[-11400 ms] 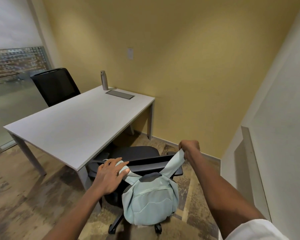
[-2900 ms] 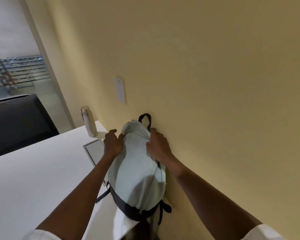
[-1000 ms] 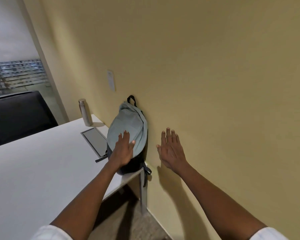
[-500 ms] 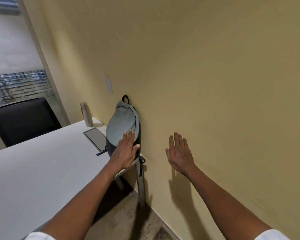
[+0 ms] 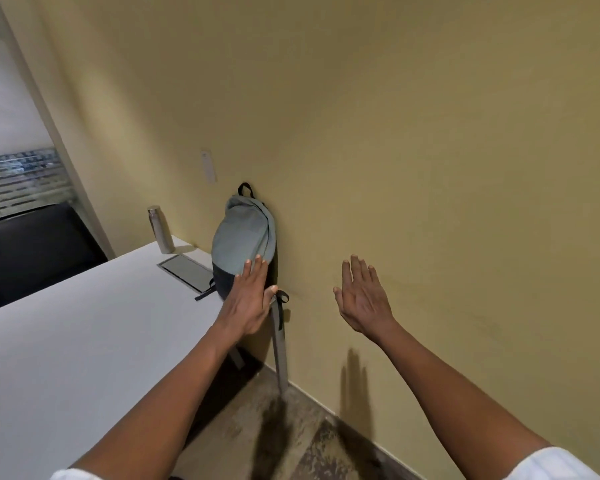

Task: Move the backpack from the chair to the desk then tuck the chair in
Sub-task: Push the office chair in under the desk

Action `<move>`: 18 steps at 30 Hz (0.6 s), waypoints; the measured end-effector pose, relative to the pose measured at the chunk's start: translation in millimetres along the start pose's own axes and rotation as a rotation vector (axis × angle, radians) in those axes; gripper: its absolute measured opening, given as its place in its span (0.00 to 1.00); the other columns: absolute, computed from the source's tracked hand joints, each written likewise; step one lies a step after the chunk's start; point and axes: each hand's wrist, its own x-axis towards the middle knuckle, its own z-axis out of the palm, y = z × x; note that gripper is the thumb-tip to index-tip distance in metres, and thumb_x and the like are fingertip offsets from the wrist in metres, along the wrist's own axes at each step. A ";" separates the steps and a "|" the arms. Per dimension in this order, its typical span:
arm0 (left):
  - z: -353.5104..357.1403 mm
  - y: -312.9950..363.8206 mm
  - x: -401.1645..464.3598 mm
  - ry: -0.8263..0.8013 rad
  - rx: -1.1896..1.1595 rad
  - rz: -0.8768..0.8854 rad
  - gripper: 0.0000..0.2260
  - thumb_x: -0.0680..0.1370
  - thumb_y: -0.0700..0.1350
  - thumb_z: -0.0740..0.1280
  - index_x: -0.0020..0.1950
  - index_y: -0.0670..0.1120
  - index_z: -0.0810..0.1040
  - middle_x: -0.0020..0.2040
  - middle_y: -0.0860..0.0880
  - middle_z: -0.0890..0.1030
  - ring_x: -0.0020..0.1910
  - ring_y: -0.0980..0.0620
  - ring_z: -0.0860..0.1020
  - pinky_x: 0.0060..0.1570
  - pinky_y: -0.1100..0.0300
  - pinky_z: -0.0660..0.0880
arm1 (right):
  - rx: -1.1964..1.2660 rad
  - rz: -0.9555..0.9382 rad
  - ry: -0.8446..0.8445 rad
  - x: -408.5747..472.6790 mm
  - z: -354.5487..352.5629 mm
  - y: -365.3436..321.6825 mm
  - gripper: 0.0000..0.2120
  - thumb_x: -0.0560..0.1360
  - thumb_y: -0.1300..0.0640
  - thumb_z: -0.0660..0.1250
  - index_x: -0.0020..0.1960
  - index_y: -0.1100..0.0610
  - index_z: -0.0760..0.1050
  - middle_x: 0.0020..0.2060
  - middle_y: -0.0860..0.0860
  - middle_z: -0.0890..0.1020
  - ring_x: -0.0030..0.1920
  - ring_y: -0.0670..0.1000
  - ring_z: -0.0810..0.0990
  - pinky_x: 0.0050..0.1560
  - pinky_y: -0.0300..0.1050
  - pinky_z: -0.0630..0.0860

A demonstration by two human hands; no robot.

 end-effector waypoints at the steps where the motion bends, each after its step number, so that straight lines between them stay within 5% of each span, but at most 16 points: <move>1: -3.1 -2.7 -10.8 -0.002 0.000 0.000 0.28 0.84 0.53 0.50 0.80 0.43 0.45 0.81 0.45 0.44 0.79 0.48 0.41 0.76 0.50 0.43 | -0.010 0.004 0.009 -11.5 -4.7 -7.6 0.30 0.84 0.48 0.50 0.79 0.65 0.53 0.79 0.65 0.55 0.79 0.61 0.55 0.79 0.56 0.51; 18: -41.9 -1.2 -124.8 -0.006 -0.093 -0.008 0.28 0.84 0.53 0.49 0.80 0.42 0.47 0.81 0.46 0.44 0.79 0.49 0.41 0.77 0.46 0.45 | -0.045 0.082 0.042 -139.8 -60.6 -57.9 0.31 0.84 0.46 0.49 0.79 0.65 0.55 0.79 0.65 0.56 0.79 0.61 0.54 0.79 0.55 0.51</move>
